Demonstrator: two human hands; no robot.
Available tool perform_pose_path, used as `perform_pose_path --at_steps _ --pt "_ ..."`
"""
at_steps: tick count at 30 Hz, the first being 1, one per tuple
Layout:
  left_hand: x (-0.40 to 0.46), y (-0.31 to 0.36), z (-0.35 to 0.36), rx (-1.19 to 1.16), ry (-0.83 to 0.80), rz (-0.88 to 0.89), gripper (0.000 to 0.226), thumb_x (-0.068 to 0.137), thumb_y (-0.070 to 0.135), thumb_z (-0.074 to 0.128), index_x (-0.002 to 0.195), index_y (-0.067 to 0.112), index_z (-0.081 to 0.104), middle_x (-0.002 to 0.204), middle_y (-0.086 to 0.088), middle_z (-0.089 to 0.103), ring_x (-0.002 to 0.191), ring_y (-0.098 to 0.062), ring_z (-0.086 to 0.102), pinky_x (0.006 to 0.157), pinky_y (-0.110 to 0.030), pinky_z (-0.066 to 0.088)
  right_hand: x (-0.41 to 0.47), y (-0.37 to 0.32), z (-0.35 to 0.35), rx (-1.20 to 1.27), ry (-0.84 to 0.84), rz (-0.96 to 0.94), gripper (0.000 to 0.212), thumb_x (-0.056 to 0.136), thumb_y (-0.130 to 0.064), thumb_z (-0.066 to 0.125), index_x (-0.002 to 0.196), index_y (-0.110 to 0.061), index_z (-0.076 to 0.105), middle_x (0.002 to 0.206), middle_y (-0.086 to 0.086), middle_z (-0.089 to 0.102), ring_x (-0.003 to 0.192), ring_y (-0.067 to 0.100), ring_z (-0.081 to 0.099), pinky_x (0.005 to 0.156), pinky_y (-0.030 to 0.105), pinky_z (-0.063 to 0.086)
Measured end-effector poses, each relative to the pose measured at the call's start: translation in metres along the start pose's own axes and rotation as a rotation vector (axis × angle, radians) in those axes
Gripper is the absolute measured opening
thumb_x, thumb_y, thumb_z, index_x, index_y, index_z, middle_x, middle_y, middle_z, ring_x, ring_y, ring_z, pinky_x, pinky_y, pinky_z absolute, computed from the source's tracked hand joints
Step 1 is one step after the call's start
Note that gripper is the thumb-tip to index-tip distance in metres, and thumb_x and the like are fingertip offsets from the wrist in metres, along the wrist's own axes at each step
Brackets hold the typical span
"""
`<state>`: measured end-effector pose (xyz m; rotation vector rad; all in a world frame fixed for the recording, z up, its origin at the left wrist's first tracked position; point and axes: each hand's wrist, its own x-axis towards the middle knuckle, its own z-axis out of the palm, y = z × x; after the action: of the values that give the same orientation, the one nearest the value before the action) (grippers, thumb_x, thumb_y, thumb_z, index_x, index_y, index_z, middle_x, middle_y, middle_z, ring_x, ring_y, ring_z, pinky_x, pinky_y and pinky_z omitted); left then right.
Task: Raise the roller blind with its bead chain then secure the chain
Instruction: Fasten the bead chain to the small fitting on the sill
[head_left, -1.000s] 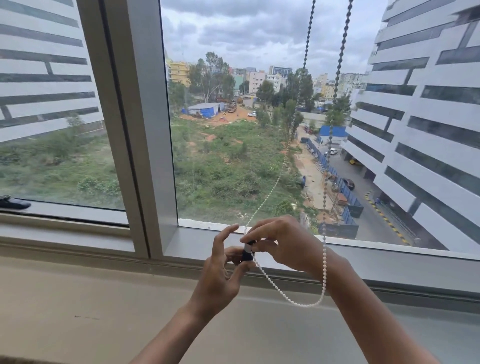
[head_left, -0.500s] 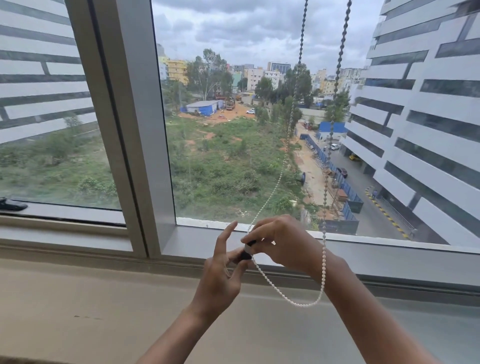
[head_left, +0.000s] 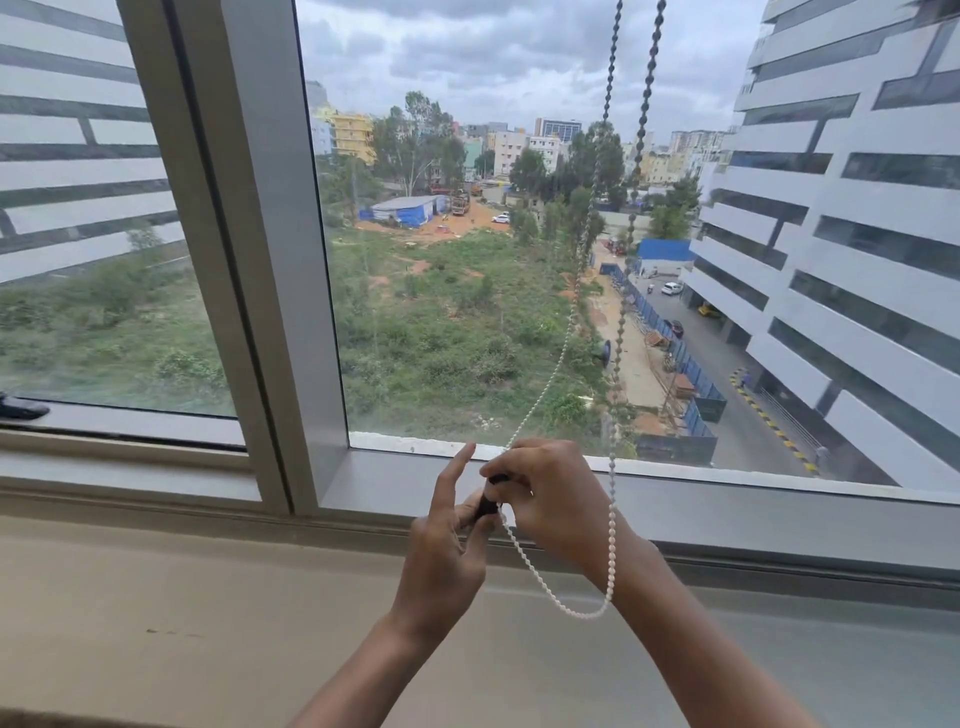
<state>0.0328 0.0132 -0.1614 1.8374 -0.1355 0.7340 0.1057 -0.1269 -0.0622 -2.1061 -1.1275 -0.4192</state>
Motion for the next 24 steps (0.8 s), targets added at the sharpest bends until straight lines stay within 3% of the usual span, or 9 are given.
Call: perform_pose_path --at_steps 4,6,10,13,16,21,24 --pt "0.001 -0.007 0.002 -0.048 0.017 -0.068 0.085 0.098 -0.001 0.074 0.165 0.034 0.037 0.108 0.037 0.080 0.071 0.013 0.073 0.071 -0.012 0.057 -0.005 0.007 0.004 0.043 0.023 0.039 0.022 0.081 0.003 0.079 0.100 -0.005 0.086 0.086 0.011 0.081 0.076 0.022 0.076 0.073 0.042 0.063" --pt "0.002 -0.010 0.003 -0.097 0.019 -0.120 0.082 0.098 -0.005 0.074 0.164 0.030 0.040 0.110 0.028 0.083 0.066 0.015 0.068 0.070 -0.006 0.053 -0.011 0.010 0.008 0.098 0.057 0.125 0.025 0.083 0.000 0.082 0.107 -0.006 0.085 0.093 0.009 0.083 0.081 0.018 0.078 0.078 0.038 0.065" --pt "-0.003 -0.016 0.007 -0.166 0.028 -0.223 0.075 0.096 -0.008 0.076 0.158 0.026 0.049 0.108 0.029 0.082 0.105 -0.001 0.082 0.089 -0.010 0.057 -0.027 0.015 0.021 0.224 0.143 0.332 0.013 0.093 -0.009 0.081 0.106 -0.007 0.084 0.098 0.004 0.083 0.080 0.013 0.080 0.072 0.029 0.065" --pt "-0.008 -0.024 0.013 -0.207 0.036 -0.265 0.062 0.095 -0.012 0.075 0.146 0.021 0.064 0.117 0.019 0.084 0.115 -0.006 0.080 0.096 -0.015 0.059 -0.042 0.024 0.033 0.385 0.175 0.499 0.014 0.100 -0.004 0.072 0.103 -0.008 0.085 0.094 0.007 0.085 0.077 0.013 0.082 0.071 0.023 0.065" --pt "-0.013 -0.033 0.020 -0.212 0.036 -0.280 0.052 0.093 -0.017 0.073 0.126 0.023 0.078 0.114 0.010 0.087 0.113 -0.011 0.082 0.094 -0.020 0.062 -0.059 0.035 0.048 0.500 0.163 0.621 0.024 0.101 0.005 0.066 0.100 -0.008 0.085 0.092 0.009 0.086 0.084 0.021 0.084 0.081 0.034 0.068" --pt "-0.021 -0.051 0.031 -0.235 0.003 -0.359 0.044 0.091 -0.019 0.073 0.112 0.019 0.083 0.105 0.001 0.089 0.104 -0.016 0.084 0.092 -0.026 0.065 -0.081 0.048 0.065 0.591 0.116 0.660 0.032 0.097 0.003 0.069 0.098 -0.023 0.088 0.091 -0.003 0.087 0.087 0.014 0.083 0.076 0.022 0.062" --pt "-0.024 -0.061 0.035 -0.237 -0.025 -0.395 0.038 0.091 -0.019 0.073 0.113 0.011 0.082 0.105 -0.002 0.089 0.104 -0.019 0.084 0.094 -0.030 0.065 -0.091 0.053 0.071 0.654 0.106 0.669 0.028 0.094 -0.002 0.076 0.100 -0.028 0.087 0.097 -0.002 0.087 0.094 0.017 0.083 0.081 0.026 0.064"
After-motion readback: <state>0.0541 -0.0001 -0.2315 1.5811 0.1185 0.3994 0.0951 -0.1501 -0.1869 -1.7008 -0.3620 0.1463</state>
